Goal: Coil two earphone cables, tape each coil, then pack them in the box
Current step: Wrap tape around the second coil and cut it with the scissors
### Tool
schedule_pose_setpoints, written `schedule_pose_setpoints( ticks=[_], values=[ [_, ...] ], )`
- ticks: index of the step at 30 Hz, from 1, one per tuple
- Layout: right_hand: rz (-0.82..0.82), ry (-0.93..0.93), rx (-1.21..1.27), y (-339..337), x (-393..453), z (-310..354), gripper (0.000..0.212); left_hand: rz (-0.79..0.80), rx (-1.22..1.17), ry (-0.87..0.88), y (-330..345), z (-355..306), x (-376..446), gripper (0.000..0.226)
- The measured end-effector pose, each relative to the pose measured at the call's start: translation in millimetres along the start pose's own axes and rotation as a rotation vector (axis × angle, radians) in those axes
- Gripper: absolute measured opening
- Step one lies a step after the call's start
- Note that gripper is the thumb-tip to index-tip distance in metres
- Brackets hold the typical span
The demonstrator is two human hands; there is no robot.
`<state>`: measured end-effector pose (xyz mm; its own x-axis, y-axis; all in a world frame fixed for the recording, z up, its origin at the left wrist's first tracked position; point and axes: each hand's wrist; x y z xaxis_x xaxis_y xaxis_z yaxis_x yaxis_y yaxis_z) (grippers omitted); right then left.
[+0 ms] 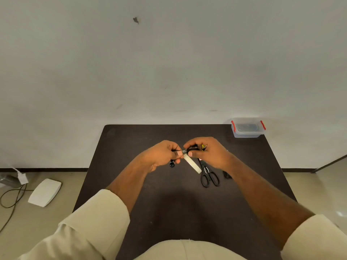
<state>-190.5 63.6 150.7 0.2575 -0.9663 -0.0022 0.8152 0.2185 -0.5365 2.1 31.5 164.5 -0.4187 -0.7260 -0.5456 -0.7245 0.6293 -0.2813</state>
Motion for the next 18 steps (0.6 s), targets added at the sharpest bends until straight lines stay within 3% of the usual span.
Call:
schedule_pose_setpoints(
  ticks=[6, 10, 14, 18],
  values=[
    [0.164, -0.133, -0.307, -13.4, 10.5, 11.1, 0.022, 0.092, 0.037, -0.026, -7.8, -8.9, 1.4, 0.020],
    [0.162, -0.171, -0.384, -15.7, 13.5, 15.0, 0.014, 0.089, 0.060, -0.062, -10.1, -8.3, 3.6, 0.021],
    [0.107, -0.180, -0.429, -9.5, 12.1, 13.3, 0.010, 0.057, 0.014, 0.018, -6.8, -0.7, 6.6, 0.010],
    [0.009, -0.155, -0.379, -0.2, 10.8, 8.2, 0.009, -0.142, 0.078, 0.136, -1.5, 12.1, 10.9, 0.061]
  ],
)
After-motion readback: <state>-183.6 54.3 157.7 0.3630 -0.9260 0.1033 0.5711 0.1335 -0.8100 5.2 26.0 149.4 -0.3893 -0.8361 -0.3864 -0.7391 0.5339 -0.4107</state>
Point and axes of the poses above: each hand's wrist, its own x-axis towards the middle knuckle, its own y-axis out of the palm, z = x × y, and after that the axes turned 4 degrees about -y, right-handed
